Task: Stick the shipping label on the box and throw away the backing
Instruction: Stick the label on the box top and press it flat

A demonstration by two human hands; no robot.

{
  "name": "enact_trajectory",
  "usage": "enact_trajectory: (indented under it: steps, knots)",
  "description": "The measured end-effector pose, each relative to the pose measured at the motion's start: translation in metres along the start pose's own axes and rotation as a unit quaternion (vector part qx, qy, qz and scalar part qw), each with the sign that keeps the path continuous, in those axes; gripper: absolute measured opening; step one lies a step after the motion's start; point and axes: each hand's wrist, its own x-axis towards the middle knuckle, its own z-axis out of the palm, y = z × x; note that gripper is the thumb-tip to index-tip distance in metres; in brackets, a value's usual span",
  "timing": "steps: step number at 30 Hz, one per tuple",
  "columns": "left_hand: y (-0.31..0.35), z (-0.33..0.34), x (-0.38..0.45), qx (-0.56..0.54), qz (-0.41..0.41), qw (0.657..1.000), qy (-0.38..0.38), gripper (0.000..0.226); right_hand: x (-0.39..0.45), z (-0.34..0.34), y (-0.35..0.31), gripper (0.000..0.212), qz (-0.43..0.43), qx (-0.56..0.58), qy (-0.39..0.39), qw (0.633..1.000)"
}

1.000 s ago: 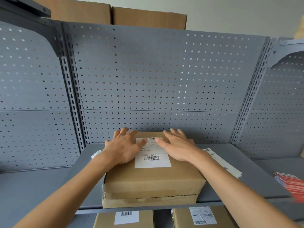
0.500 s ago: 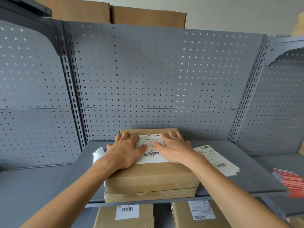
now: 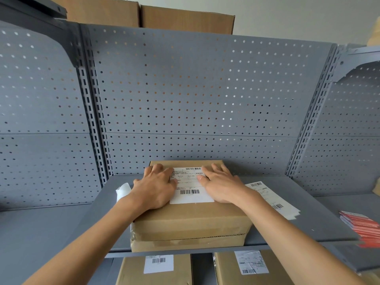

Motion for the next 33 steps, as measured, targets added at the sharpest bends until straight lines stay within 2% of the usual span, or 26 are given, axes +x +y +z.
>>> enact_trajectory:
  steps: [9, 15, 18, 33]
  knots:
    - [-0.005, -0.007, -0.005, -0.028, 0.010, 1.000, 0.002, 0.044, -0.009, -0.004, 0.002, 0.064, -0.008, 0.015, -0.003, 1.000]
    - [0.009, -0.006, -0.020, 0.013, 0.012, 1.000, 0.005, 0.072, -0.024, -0.002, -0.004, 0.078, -0.004, 0.004, -0.015, 1.000]
    - [0.015, -0.002, -0.024, 0.040, 0.010, 0.999, 0.013, 0.077, -0.025, 0.001, -0.010, 0.079, -0.006, -0.015, -0.008, 1.000]
    - [0.003, -0.003, -0.022, 0.029, 0.026, 0.999, -0.006, 0.054, -0.024, 0.001, 0.005, 0.059, -0.034, -0.017, -0.008, 0.999]
